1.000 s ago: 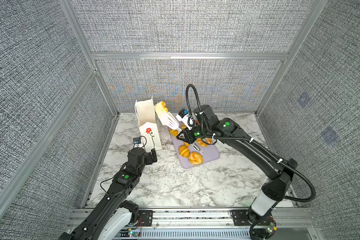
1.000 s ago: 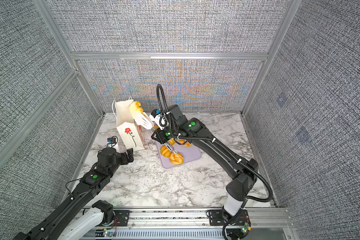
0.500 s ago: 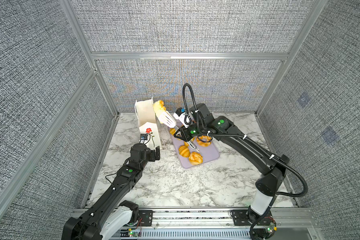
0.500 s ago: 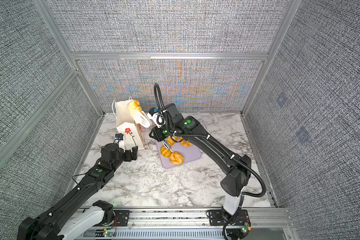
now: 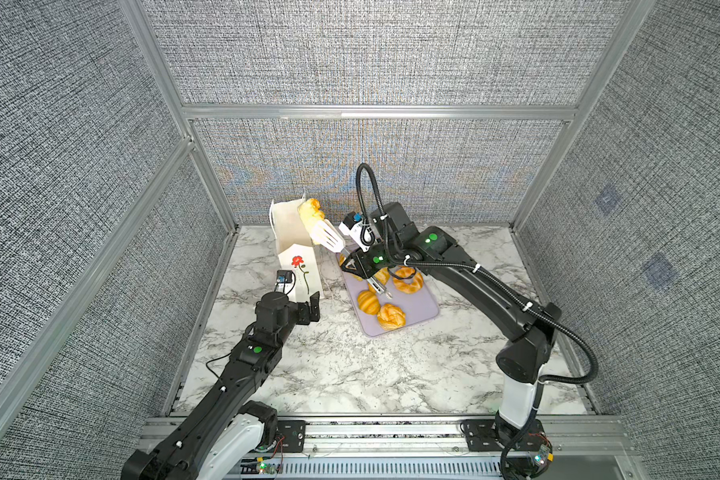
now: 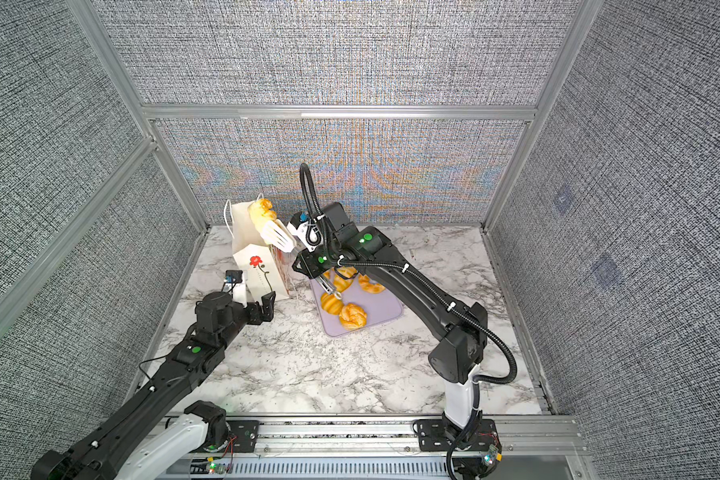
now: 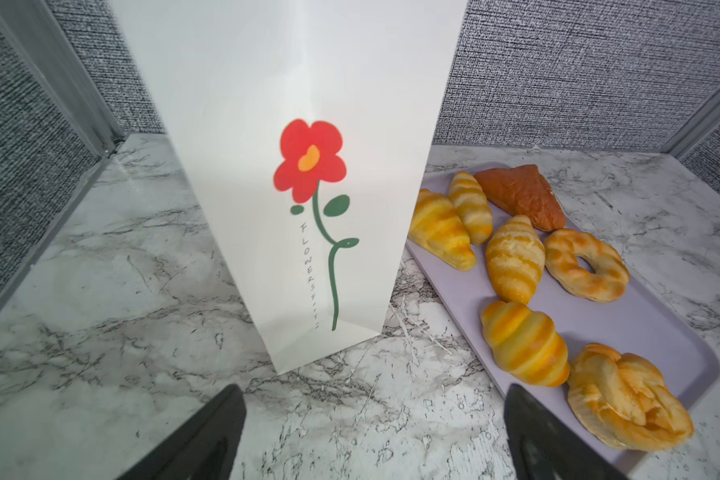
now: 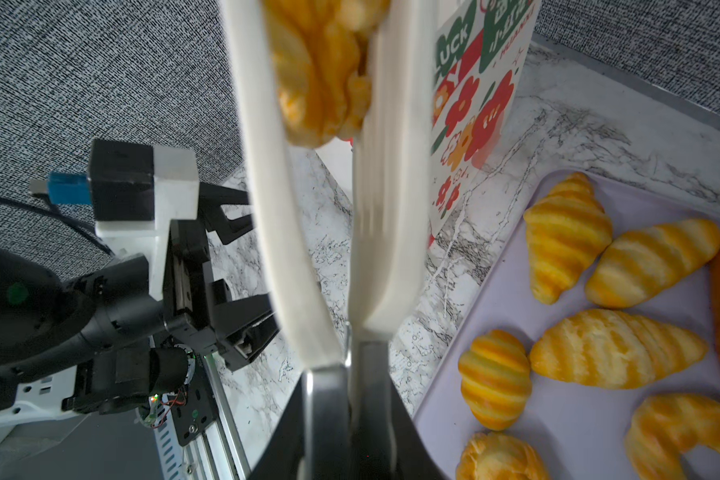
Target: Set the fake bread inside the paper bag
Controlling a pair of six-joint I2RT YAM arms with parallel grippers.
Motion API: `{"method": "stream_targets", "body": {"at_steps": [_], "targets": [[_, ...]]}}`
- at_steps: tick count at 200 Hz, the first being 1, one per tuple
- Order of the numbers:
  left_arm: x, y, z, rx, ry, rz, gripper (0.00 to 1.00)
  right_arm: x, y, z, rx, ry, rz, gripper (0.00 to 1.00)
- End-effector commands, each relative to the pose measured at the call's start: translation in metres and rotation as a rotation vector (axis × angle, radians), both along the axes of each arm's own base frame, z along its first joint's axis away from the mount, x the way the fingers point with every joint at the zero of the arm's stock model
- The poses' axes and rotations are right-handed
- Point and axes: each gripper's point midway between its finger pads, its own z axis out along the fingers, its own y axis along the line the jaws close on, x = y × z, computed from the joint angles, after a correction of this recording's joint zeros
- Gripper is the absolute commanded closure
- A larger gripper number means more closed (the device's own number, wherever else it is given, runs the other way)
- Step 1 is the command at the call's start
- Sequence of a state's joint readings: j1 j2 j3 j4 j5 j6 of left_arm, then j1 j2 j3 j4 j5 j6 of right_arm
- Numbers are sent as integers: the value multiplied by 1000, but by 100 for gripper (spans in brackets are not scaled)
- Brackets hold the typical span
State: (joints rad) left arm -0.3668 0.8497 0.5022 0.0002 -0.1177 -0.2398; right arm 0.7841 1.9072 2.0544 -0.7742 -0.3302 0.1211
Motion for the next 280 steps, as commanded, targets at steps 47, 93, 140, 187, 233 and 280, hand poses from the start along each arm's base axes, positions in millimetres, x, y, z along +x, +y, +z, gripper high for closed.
{"method": "stream_targets", "body": {"at_steps": [47,93,140,187,233,280], "targets": [[-2,18,-1,-23,33,121,1,17,31,1,48,31,-9,79],[-3,20,-2,-36,37,136,1,30,46,-4,47,25,-32,78],[-3,24,-2,-24,61,157,1,40,52,-14,23,15,-68,75],[-4,23,-2,-18,87,158,1,47,51,-23,-18,-8,-101,71],[-11,24,-6,-43,104,162,1,48,52,-29,-57,-28,-102,69],[-16,29,-3,-46,97,180,1,54,43,-29,-98,-58,-141,62]]}}
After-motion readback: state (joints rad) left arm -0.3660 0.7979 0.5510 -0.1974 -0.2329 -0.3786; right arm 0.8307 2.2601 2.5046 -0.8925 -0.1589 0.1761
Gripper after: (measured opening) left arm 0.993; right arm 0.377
